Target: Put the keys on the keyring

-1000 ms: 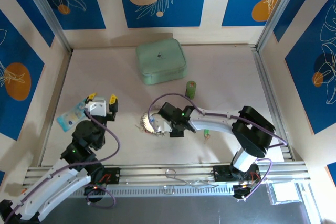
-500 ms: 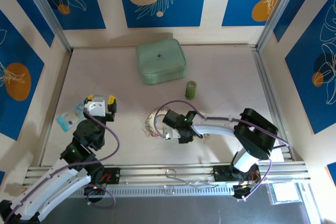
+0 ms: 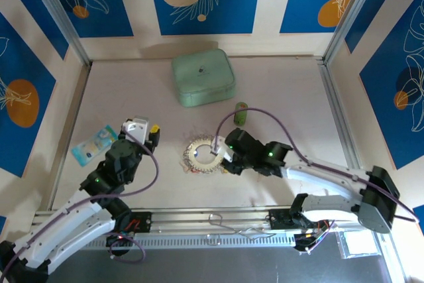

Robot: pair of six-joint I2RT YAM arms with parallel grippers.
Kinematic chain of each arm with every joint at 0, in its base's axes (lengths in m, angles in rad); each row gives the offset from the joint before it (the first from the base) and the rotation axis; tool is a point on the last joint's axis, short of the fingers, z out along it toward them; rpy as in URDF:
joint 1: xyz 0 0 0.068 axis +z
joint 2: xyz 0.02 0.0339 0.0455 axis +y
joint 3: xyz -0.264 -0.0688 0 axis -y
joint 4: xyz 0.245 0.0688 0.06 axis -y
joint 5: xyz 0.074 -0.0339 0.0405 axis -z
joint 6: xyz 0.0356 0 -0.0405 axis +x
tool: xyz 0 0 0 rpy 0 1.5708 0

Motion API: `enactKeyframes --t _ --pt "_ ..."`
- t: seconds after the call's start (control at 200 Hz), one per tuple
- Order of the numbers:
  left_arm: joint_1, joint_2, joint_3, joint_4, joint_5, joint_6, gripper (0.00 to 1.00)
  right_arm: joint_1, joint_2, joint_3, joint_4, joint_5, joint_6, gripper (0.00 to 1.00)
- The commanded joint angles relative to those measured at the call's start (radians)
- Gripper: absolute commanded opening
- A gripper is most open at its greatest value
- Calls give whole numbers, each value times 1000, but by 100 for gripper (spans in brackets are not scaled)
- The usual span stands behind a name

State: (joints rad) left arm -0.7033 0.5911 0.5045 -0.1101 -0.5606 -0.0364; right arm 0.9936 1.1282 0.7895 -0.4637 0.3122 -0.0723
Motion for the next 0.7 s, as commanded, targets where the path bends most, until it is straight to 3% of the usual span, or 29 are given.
enactKeyframes --t 0.0,0.125,0.245,0.395,0.56,0.695 --pt "-2 64 76 -174 38 -132 65 -2 -34 -85 177 -89 488 26" --pt "-2 124 106 -274 156 -201 63 -35 -26 -81 174 -81 702 25" --pt "-2 181 123 -319 330 -277 56 -126 -10 -49 130 -108 704 25" --pt "-29 320 170 -386 479 -374 50 -295 32 -18 75 -252 675 25" --pt "-141 455 223 -396 462 -395 50 -423 75 -11 44 -384 646 25" --pt "-159 496 231 -325 439 -426 51 -477 96 -20 52 -429 604 25"
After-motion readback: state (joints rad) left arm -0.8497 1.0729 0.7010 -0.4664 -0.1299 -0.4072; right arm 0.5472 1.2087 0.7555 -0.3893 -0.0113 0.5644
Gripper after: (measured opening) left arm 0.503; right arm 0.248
